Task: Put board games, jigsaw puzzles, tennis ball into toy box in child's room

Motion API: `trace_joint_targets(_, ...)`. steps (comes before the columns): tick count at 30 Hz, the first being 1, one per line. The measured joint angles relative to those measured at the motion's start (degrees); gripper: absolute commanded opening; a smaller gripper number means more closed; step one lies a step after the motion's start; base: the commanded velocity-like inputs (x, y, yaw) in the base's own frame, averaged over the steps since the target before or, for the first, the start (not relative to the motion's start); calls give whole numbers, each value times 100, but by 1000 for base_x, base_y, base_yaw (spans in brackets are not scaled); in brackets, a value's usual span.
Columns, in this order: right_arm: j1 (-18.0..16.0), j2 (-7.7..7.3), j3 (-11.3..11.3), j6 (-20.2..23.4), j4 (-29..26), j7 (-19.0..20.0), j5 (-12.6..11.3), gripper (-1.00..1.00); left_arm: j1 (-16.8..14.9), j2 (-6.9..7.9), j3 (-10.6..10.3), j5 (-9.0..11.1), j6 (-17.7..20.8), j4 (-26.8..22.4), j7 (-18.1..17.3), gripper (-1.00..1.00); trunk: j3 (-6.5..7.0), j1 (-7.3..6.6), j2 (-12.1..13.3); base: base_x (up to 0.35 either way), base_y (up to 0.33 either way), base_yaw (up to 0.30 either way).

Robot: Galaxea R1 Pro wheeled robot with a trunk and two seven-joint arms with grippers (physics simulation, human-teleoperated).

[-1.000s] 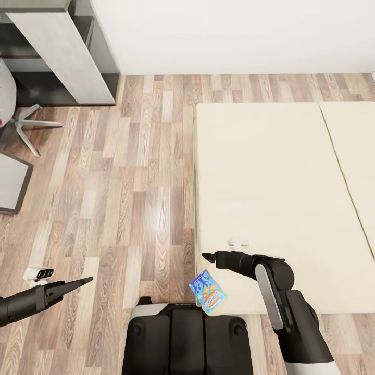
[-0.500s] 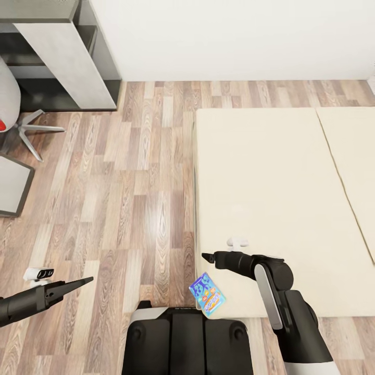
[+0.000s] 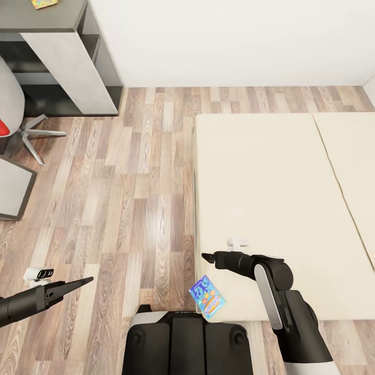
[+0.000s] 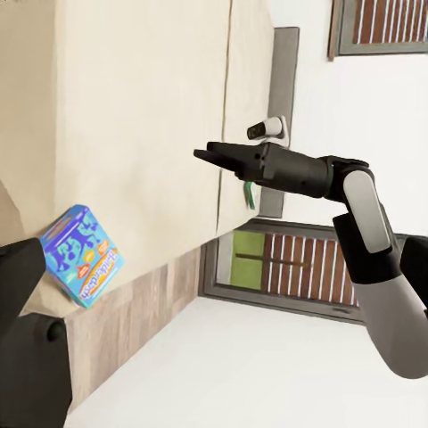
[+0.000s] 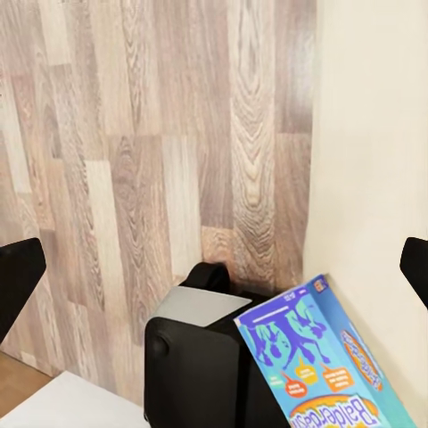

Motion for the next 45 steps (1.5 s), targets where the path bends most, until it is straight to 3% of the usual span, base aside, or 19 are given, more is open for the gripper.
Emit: trace_joint_targets(45,0,6,21,-6,16,-5,26,100,0,1,8,0,-8,1,0,100,422,0,0,0,0,0)
